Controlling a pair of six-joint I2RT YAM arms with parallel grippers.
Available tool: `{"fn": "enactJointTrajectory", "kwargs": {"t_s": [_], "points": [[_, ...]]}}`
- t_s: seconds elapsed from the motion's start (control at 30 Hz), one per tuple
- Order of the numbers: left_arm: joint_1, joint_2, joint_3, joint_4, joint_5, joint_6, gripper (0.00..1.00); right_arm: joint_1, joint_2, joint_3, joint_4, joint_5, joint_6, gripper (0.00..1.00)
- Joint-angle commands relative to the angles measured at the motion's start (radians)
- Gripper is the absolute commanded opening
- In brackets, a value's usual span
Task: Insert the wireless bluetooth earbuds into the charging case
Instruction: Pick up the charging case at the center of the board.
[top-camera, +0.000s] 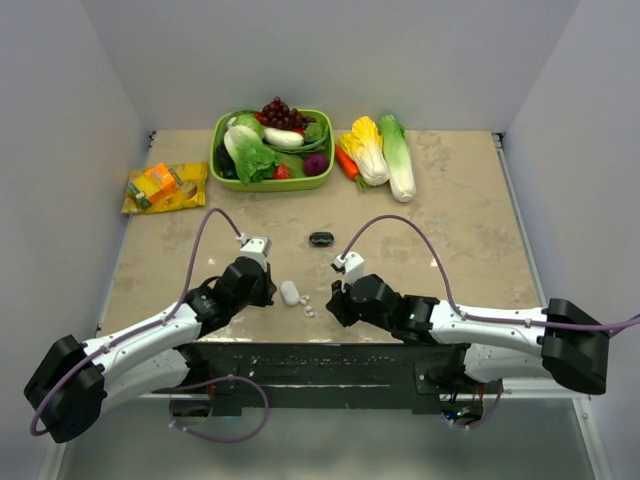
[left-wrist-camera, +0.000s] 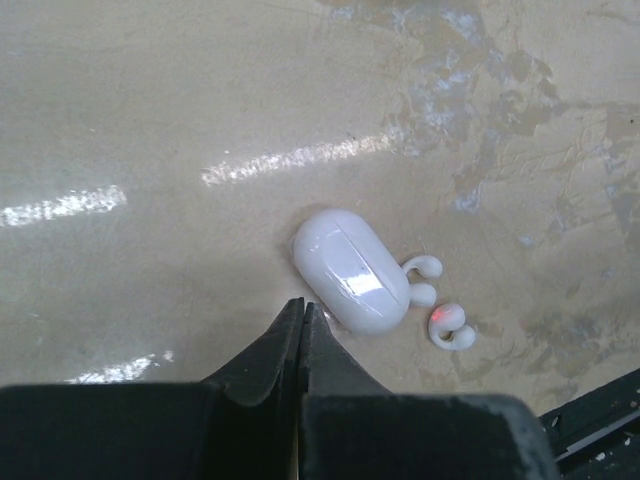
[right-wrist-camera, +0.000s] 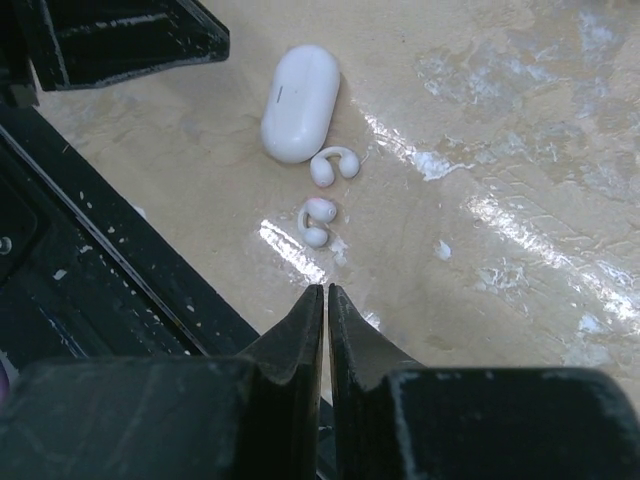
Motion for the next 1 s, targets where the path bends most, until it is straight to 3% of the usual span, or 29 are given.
{"fn": "enactJointTrajectory", "kwargs": {"t_s": [0.0,0.37,0.97], "points": [[-0.032,0.062,-0.032,0.075,0.067,-0.039,0.00,0.001,-0.051,-0.007,0.011,0.026,-0.008,0.09],[-0.081,0.164,-0.089,0.248,0.091,-0.114,0.00,-0.001,-0.127,-0.004,-0.055,0.072,0.001,0.08],[-0.118,0.271,-0.033,0.319,0.095,-0.128,0.00,-0.001,-0.129,-0.012,-0.068,0.091,0.009,0.09]]}}
